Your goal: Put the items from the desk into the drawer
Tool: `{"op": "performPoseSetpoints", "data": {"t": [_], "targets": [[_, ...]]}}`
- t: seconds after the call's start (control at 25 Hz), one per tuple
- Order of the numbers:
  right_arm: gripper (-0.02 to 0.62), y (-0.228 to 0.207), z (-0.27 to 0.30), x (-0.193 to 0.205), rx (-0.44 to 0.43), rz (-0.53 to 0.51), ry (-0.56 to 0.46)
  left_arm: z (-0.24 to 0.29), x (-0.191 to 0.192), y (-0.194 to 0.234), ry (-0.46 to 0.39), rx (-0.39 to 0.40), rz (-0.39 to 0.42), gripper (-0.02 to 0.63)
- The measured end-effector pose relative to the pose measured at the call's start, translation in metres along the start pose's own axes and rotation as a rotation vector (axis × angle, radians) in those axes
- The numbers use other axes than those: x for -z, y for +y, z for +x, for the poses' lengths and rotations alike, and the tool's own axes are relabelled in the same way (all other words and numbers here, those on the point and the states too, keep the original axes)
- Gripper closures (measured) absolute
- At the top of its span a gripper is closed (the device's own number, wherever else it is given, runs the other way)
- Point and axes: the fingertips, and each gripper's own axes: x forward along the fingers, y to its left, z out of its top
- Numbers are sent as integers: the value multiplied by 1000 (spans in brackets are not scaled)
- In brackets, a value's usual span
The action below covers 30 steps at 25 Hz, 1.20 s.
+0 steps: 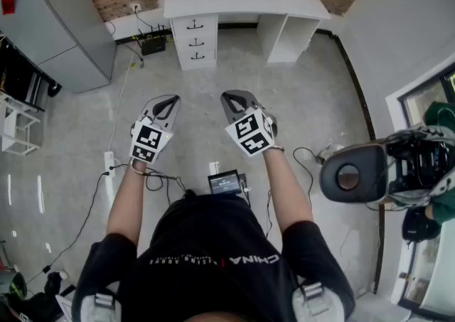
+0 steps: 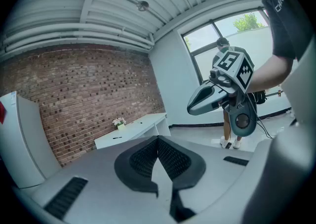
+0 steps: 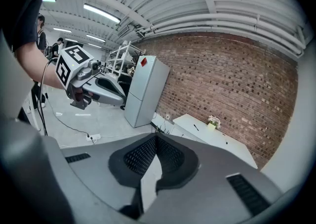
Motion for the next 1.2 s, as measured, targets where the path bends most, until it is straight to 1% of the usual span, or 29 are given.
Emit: {"op": "performPoseSetpoints", "data": {"t": [0.2, 0.32, 0.44, 0.64, 0.96, 1.2], "targets": [[580, -3, 4, 5, 9, -10, -2, 5, 5, 1, 2, -11, 10, 595], [580, -7, 7, 6, 4, -1, 0, 9, 5, 4, 0, -13, 10, 595], [580, -8, 11, 1, -5, 17, -20, 12, 6, 8, -2, -15, 9, 594], [580, -9, 10, 0, -15, 22, -27, 15, 5, 5, -3, -6, 3, 595], [580, -14, 11, 8, -25, 35, -25, 23, 6, 4, 3, -13, 3, 594], [580, -27, 13, 22, -45, 43, -13, 41, 5, 1, 12, -35, 2, 594]]}}
